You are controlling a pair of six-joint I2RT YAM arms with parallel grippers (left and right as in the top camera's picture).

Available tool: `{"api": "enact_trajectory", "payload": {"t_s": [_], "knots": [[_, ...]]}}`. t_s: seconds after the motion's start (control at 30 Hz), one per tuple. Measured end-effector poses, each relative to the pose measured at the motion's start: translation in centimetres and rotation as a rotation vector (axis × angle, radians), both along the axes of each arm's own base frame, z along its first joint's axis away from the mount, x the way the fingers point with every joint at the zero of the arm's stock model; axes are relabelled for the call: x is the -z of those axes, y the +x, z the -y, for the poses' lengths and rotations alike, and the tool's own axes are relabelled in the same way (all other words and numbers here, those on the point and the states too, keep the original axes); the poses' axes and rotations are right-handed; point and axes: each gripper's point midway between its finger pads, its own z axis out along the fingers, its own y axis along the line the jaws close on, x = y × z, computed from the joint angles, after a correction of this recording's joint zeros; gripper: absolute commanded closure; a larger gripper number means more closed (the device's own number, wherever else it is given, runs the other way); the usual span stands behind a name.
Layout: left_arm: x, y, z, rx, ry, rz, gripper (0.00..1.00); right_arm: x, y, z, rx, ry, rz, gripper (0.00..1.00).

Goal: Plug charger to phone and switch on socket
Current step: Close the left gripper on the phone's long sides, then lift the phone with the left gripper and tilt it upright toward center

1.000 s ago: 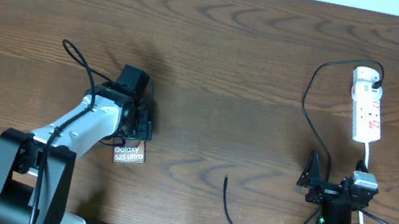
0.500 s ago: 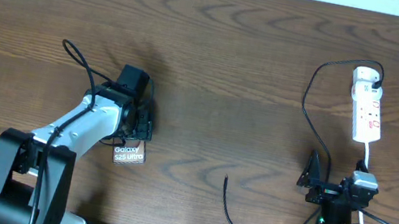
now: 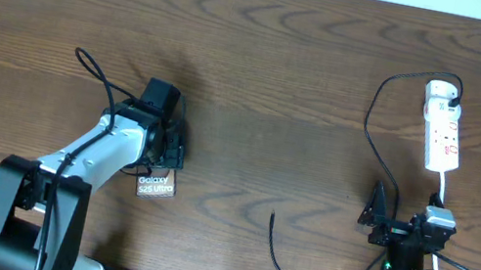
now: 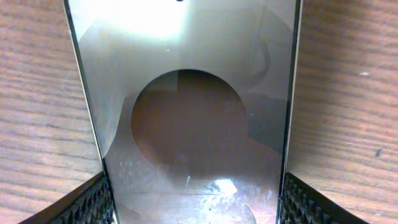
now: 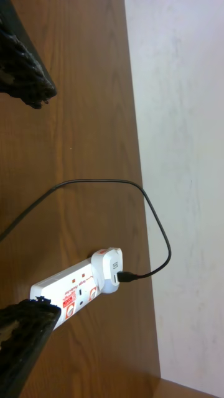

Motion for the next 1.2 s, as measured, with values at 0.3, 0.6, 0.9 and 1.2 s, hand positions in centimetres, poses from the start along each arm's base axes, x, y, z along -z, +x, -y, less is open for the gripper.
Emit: {"api": "enact_trajectory", "payload": {"t_s": [0.3,0.6,0.9,1.2], "knots": [[-4.2,2.1,1.7,0.015,-0.096,0.126,0.92,0.0,0.0,0.0,0.0,0.0,0.0,0.01],[-14.3,5.1,3.7,-0.05,-0.266,0.373,0.92,0.0,0.0,0.0,0.0,0.0,0.0,0.01],[-19.4,3.1,4.0,-0.352,-0.546,0.372,0.93,0.0,0.0,0.0,0.0,0.0,0.0,0.01],[-22.6,2.6,3.1,-0.729,-0.968,0.155,0.93,0.0,0.0,0.0,0.0,0.0,0.0,0.01]]}}
